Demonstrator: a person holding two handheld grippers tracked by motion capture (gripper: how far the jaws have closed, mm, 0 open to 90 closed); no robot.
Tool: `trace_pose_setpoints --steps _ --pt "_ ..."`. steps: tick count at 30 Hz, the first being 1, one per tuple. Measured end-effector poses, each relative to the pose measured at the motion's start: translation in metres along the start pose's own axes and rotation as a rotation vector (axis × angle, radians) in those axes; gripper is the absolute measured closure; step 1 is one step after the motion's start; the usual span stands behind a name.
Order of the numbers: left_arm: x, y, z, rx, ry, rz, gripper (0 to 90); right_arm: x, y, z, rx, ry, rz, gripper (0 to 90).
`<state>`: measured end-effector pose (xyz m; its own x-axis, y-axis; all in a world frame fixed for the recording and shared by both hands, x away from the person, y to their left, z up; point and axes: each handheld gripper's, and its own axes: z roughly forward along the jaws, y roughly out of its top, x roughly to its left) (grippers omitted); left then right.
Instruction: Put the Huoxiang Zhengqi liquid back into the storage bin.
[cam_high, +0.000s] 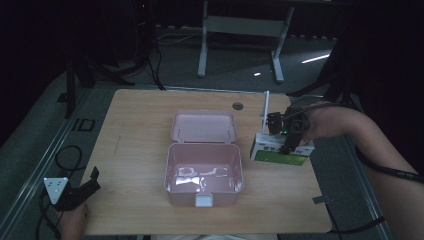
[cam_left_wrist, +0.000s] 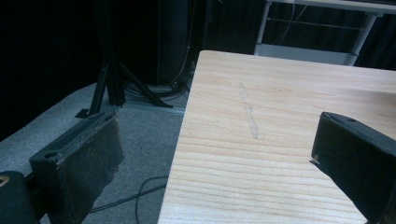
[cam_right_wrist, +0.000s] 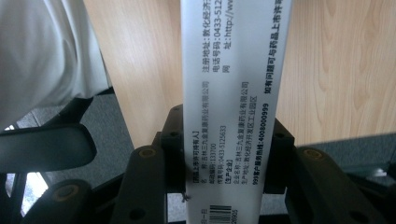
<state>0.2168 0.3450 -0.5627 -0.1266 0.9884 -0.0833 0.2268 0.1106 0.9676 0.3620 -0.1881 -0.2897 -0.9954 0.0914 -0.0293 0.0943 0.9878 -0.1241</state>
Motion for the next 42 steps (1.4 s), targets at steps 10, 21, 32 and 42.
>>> trace_pose_setpoints --steps 10,21,32,42 --pt "0.0 0.0 0.0 0.0 -0.001 -0.001 2.1 0.01 0.035 -0.006 -0.039 -0.004 -0.067 61.4" --pt "0.0 0.0 0.0 0.0 -0.002 0.0 2.1 0.019 0.074 -0.008 -0.053 -0.008 -0.107 61.4" --pt "0.0 0.0 0.0 0.001 -0.007 0.001 2.2 0.032 0.114 -0.002 -0.062 -0.014 -0.169 61.5" --pt "0.0 0.0 0.0 0.003 -0.008 0.003 2.1 0.045 0.148 0.009 -0.08 -0.015 -0.209 61.5"
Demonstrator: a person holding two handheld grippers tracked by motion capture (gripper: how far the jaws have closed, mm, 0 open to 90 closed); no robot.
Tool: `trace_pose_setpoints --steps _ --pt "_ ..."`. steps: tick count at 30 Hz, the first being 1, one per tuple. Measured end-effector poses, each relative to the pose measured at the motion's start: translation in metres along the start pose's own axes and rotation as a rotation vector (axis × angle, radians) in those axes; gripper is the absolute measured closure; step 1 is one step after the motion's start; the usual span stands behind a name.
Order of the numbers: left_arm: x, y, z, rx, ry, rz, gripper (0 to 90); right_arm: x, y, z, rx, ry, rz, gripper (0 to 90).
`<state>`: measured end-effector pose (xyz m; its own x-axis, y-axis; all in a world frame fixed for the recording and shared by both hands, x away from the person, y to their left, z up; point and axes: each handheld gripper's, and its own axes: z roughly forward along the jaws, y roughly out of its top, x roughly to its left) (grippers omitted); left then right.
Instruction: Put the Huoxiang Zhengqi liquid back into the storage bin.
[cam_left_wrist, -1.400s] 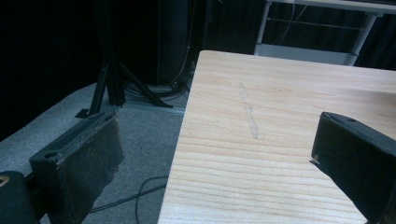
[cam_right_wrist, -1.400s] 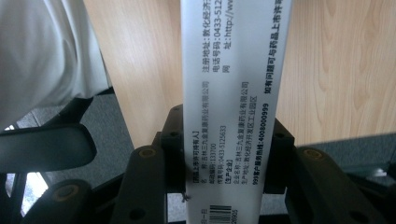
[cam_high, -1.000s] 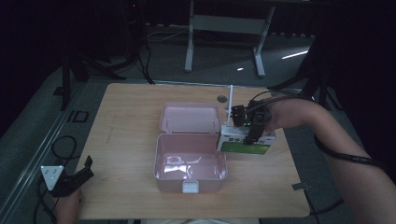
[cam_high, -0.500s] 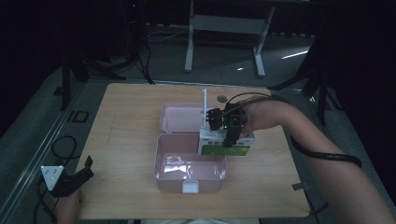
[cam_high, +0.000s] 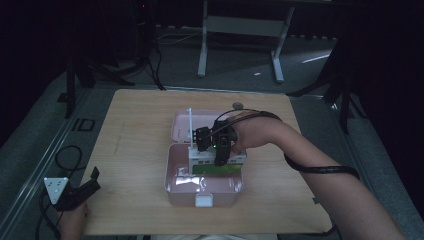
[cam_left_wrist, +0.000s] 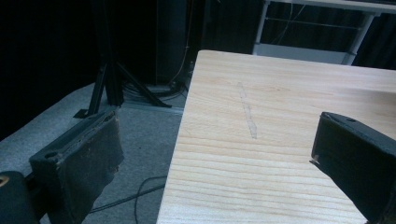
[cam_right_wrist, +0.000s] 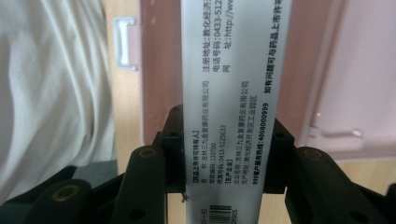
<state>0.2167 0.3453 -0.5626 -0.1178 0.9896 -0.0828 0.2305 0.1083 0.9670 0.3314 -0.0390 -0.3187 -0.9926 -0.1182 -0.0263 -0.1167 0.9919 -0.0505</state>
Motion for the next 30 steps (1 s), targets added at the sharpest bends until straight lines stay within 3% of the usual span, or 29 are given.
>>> trace_pose_setpoints --steps 7,13,14,17,19,21,30 --pt "0.0 0.0 0.0 0.0 -0.001 -0.001 2.1 -0.002 0.007 0.027 0.019 0.026 -0.003 61.5" --pt "0.0 0.0 0.0 0.0 -0.002 -0.003 2.1 -0.004 0.011 0.055 -0.017 0.063 0.001 61.4" --pt "0.0 0.0 0.0 0.0 -0.002 -0.003 2.1 -0.004 0.013 0.066 -0.002 0.074 -0.01 61.4" --pt "0.0 0.0 0.0 0.002 -0.003 -0.003 2.2 -0.004 0.013 0.07 0.007 0.076 -0.012 61.5" --pt "0.0 0.0 0.0 0.0 -0.003 -0.002 2.1 -0.005 0.014 0.089 0.034 0.086 -0.005 61.4" --pt "0.0 0.0 0.001 0.0 -0.004 -0.002 2.1 -0.006 0.013 0.097 0.033 0.092 -0.006 61.4" --pt "0.0 0.0 0.001 0.001 -0.005 0.0 2.2 -0.006 0.013 0.119 0.026 0.125 0.01 61.3"
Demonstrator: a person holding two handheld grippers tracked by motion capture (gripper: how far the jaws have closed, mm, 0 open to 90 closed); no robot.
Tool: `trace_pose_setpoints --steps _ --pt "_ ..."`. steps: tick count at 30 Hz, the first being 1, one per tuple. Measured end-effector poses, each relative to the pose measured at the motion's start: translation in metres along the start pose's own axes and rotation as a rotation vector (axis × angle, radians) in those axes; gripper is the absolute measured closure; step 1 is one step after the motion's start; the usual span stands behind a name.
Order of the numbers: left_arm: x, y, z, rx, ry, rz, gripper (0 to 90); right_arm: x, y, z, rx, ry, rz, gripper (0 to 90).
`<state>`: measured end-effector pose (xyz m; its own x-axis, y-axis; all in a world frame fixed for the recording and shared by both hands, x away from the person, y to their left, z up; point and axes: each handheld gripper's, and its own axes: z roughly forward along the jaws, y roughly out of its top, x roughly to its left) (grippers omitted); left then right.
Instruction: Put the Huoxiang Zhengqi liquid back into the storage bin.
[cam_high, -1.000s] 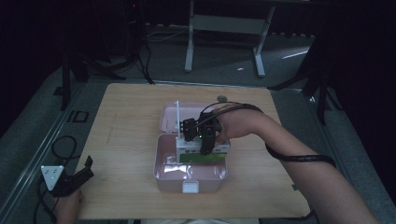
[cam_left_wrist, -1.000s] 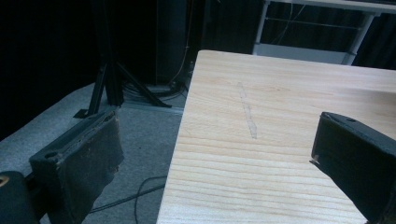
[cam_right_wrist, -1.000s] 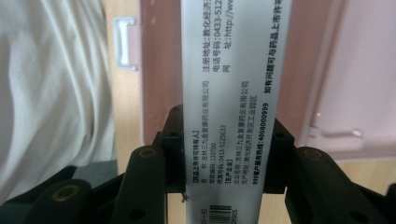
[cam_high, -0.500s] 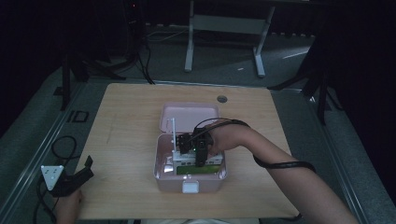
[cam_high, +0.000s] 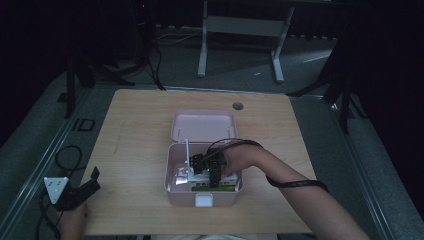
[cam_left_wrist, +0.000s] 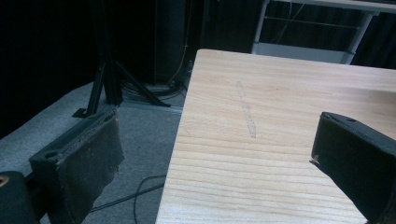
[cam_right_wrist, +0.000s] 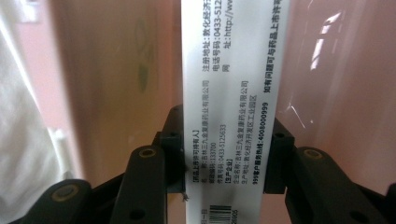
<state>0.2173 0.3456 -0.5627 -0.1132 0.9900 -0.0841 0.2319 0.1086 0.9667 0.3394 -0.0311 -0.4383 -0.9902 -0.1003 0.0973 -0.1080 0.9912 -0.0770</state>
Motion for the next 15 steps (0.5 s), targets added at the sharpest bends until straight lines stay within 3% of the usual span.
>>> trace_pose_setpoints --steps 5,15 --pt "0.0 0.0 0.0 -0.001 0.0 -0.001 2.1 -0.002 0.0 0.016 0.011 0.011 -0.005 61.3" --pt "0.0 0.0 0.0 0.002 0.002 0.001 2.1 -0.004 -0.002 0.025 0.011 0.023 0.009 61.1"
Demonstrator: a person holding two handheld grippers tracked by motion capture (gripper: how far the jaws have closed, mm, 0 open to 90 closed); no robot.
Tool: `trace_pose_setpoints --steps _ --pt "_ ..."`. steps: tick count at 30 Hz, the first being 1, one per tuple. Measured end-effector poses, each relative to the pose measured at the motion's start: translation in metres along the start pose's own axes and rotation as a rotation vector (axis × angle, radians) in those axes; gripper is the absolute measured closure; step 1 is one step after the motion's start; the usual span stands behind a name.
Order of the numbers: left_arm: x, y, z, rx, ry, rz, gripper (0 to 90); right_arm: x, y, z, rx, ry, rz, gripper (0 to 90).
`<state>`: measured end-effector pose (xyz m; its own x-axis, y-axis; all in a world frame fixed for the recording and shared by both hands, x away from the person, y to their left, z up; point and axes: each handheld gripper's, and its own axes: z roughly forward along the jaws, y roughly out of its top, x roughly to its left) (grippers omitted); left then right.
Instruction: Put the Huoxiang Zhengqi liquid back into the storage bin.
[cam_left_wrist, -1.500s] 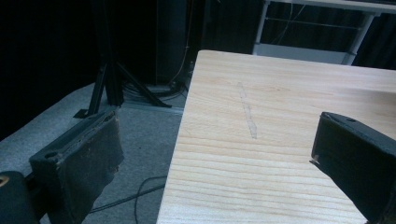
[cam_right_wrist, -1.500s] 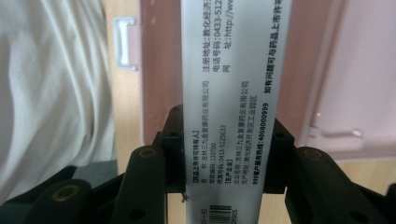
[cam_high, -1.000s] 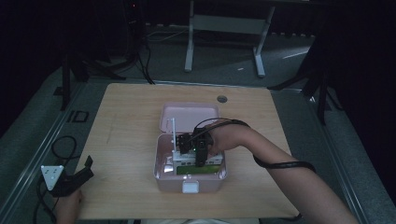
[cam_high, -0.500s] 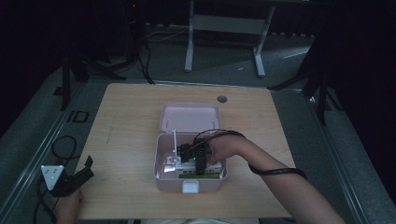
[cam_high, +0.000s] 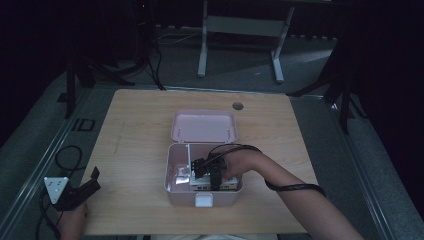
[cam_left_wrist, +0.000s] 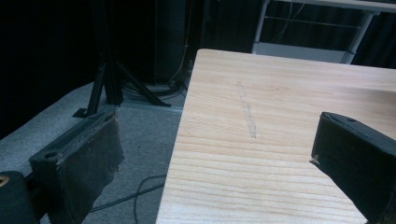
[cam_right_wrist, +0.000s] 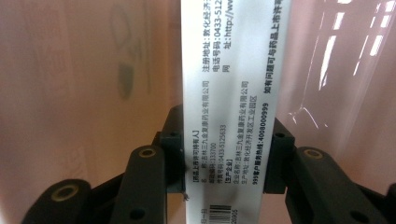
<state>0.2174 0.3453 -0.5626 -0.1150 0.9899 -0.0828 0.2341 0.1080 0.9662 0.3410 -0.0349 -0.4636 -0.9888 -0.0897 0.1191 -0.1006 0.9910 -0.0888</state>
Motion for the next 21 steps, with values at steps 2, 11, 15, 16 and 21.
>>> trace_pose_setpoints --steps 2,11,15,16,21 --pt "0.0 0.0 0.0 -0.001 0.0 0.0 2.2 0.0 0.0 0.0 -0.001 0.001 0.001 61.0" --pt "0.0 0.0 0.0 0.0 0.0 -0.002 2.1 0.004 -0.002 -0.018 0.008 -0.001 -0.013 53.3" --pt "0.0 0.0 0.0 -0.001 0.0 -0.002 2.1 0.005 -0.007 -0.035 -0.009 -0.016 -0.013 51.0" --pt "0.0 0.0 0.0 0.0 0.001 -0.003 2.1 0.005 -0.008 -0.039 -0.016 -0.026 -0.015 51.0" --pt "0.0 0.0 0.0 -0.001 0.001 -0.003 2.1 0.005 -0.018 -0.058 -0.077 -0.05 -0.004 49.5"
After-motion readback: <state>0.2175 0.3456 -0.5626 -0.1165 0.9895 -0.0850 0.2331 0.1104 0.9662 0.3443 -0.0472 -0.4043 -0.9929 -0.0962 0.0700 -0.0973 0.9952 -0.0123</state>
